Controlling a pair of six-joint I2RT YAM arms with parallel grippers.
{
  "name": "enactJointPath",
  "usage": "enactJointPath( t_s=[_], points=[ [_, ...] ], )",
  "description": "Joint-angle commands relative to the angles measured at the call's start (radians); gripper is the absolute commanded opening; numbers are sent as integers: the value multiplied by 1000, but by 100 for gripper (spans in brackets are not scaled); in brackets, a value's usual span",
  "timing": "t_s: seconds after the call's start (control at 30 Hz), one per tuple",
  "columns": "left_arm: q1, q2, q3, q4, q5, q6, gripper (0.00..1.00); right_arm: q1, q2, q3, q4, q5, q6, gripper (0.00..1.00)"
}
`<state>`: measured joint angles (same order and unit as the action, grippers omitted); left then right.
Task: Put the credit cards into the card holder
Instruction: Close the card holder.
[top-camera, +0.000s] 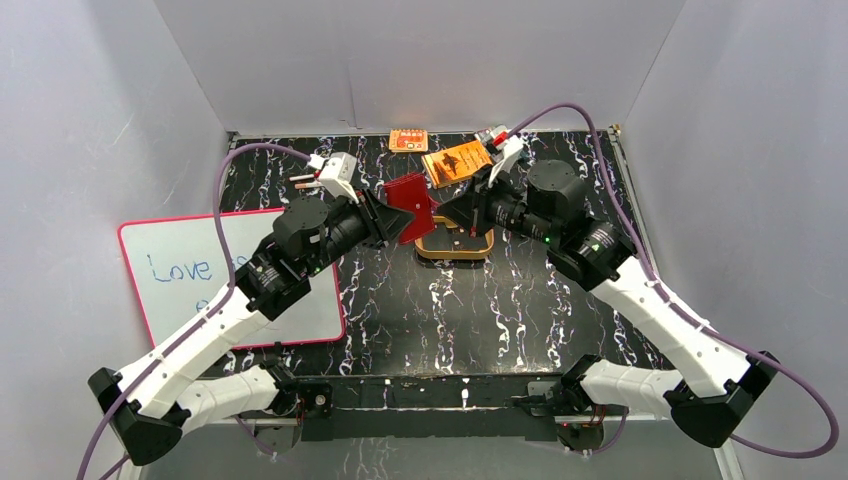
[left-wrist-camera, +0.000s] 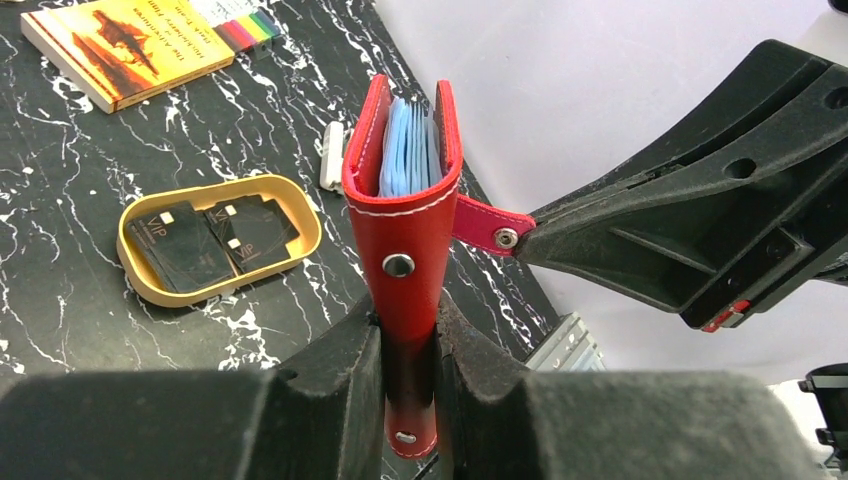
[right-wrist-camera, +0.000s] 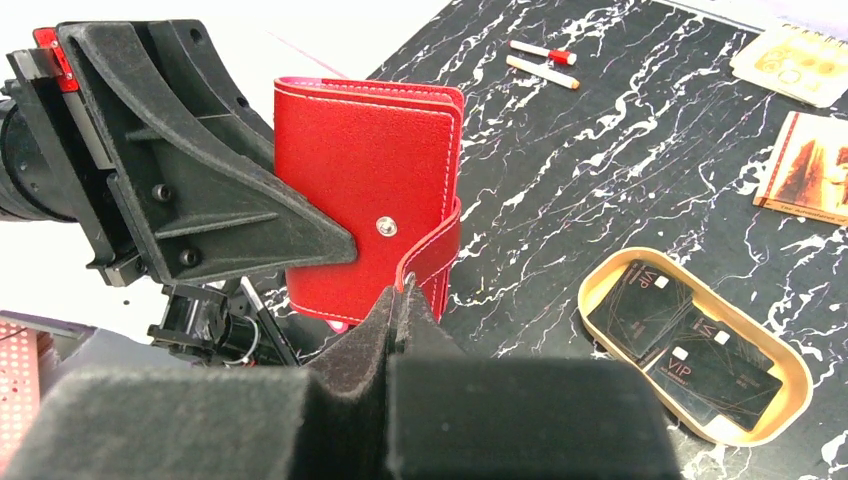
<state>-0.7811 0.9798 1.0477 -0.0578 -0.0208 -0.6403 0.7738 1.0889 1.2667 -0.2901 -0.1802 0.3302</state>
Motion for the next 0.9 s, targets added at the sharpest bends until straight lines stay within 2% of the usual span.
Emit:
enactJointPath(
  t_s=[0.0,0.47,0.87],
  points=[
    [3,-3,42,29,-39,13,0,1,8,44,58,9,17,0],
    [3,-5,-3,52,-12,37,0,2,34,-54,179,-2,125,0],
    [3,-6,-40,53,4,42,0,2,30,-73,164,-15,109,0]
  ],
)
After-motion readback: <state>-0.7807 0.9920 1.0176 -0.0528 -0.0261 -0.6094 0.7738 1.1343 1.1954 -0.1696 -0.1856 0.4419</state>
